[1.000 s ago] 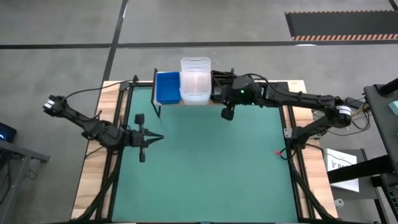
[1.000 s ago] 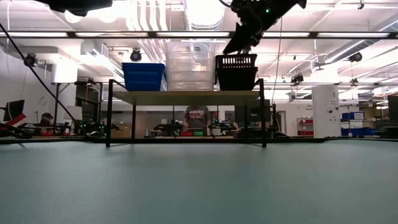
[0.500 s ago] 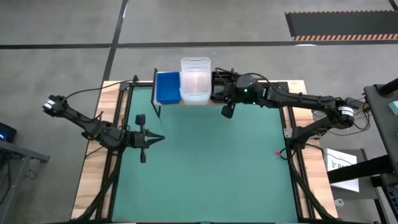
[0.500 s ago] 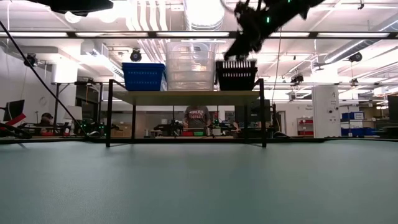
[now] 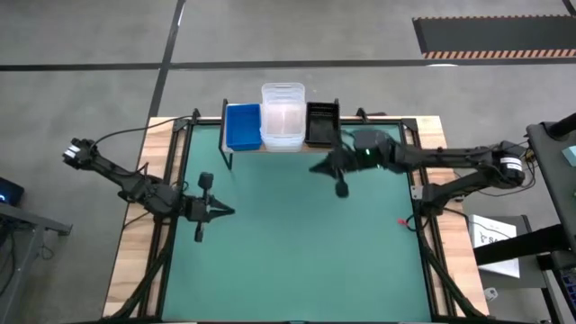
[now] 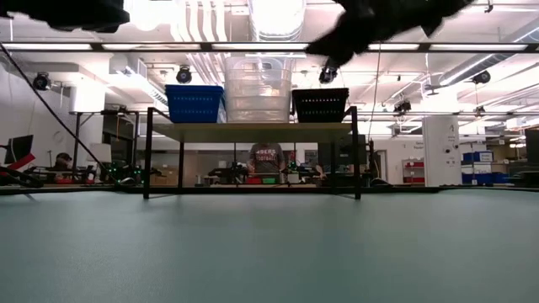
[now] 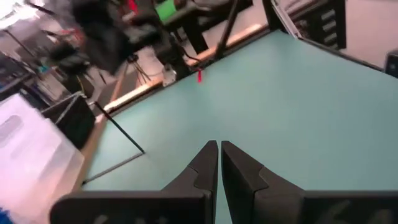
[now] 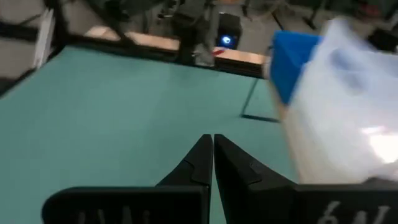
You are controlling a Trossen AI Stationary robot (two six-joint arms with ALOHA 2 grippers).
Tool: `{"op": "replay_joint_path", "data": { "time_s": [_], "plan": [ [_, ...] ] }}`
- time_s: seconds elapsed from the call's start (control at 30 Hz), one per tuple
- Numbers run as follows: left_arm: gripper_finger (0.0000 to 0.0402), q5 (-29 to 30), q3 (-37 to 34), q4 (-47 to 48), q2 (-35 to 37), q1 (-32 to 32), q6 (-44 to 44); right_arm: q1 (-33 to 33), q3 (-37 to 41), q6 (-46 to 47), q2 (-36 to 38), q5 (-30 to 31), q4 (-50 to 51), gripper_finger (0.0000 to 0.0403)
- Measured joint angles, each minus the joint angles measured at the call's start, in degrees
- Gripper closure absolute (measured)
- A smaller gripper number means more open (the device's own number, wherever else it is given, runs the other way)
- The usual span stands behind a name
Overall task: Stack baskets on shelf by color
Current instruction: Return to Home Position
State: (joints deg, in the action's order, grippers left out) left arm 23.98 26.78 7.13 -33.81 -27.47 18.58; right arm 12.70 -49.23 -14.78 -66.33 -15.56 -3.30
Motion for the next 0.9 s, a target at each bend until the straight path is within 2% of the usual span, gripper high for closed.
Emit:
{"op": "replay_joint_path", "data": {
  "time_s": [0.1,0.23,0.3,0.4,0.53,0.6,0.73,0.9],
  "plan": [
    [0.0398,0.1,-3.9,-3.3,4.7,0.1,1.4,-2.9,10.3,-2.1,1.7,0.2,-10.4,0.0394],
    [0.0398,-1.0,-9.3,-7.0,11.9,0.1,2.8,-6.0,24.0,-1.5,2.2,0.5,-32.7,0.0394],
    [0.0398,-0.9,-11.5,-7.0,16.7,0.1,2.8,-6.5,29.5,-1.3,2.2,2.3,-43.2,0.0394],
    [0.0398,0.0,-15.3,-8.1,23.5,0.1,2.8,-6.1,36.2,-1.6,3.1,5.5,-52.8,0.0394],
    [0.0398,1.0,-23.0,-24.7,30.7,1.1,8.6,-3.7,42.1,-1.4,6.8,6.6,-59.1,0.0394],
    [0.0398,1.7,-26.3,-33.1,32.6,2.0,11.9,-2.2,43.8,-0.8,8.9,6.1,-59.2,0.0394],
    [0.04,6.9,-26.2,-31.1,31.0,3.1,10.6,1.6,46.1,-1.3,13.4,2.0,-59.6,0.0394],
    [0.0401,13.0,-26.3,-25.8,29.1,3.2,9.3,4.3,48.5,-4.1,20.7,1.9,-57.2,0.0394]
  ]
}}
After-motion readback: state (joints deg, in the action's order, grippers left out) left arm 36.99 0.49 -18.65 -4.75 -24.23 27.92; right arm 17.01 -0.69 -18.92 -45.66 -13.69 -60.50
